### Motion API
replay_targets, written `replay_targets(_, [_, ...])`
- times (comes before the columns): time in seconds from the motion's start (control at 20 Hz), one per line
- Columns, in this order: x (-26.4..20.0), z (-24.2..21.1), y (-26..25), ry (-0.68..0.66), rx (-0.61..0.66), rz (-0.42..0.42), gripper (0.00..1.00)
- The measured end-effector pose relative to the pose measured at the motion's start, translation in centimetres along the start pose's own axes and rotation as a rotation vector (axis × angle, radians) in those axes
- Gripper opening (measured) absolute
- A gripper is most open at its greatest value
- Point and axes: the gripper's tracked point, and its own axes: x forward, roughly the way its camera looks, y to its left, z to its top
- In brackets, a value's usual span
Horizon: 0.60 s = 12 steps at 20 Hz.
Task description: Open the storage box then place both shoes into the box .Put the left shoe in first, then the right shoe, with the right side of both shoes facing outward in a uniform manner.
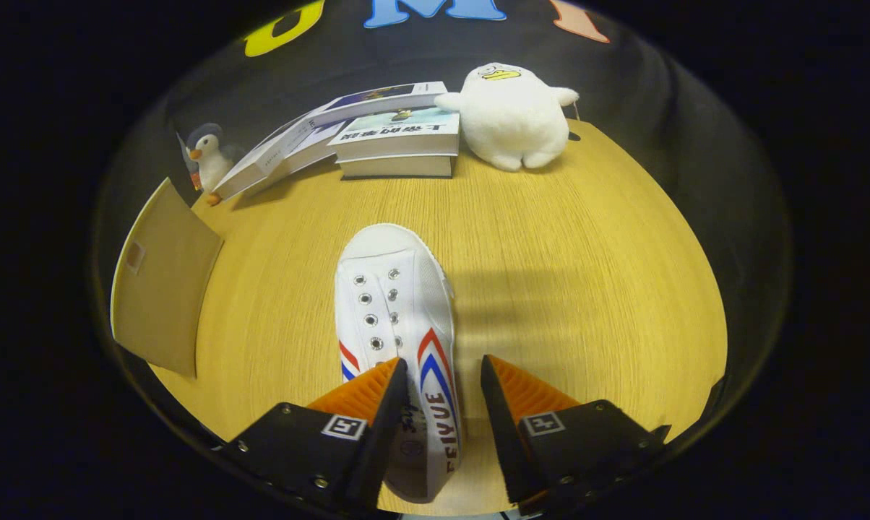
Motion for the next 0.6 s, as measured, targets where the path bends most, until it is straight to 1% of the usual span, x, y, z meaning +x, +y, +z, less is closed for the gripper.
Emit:
replay_targets(0.05, [0.2, -0.1, 0.1, -0.005, -0.009, 0.002, 0.57])
replay_targets(0.15, [-0.3, -0.1, 0.1, -0.019, -0.025, -0.010, 0.52])
replay_targets(0.2, [0.0, 0.0, 0.3, -0.006, -0.032, -0.018, 0.32])
replay_targets(0.3, [-0.1, 0.0, 0.4, 0.006, -0.052, -0.031, 0.32])
replay_targets(0.35, [0.7, 0.6, -1.0, -0.030, -0.065, -0.099, 0.32])
replay_targets(0.4, [0.1, 1.2, -0.7, -0.042, -0.041, -0.111, 0.01])
replay_targets(0.45, [-0.1, 0.5, -0.6, -0.037, -0.007, -0.097, 0.00])
replay_targets(0.6, [-1.3, 0.7, 0.6, -0.040, 0.096, -0.026, 0.01])
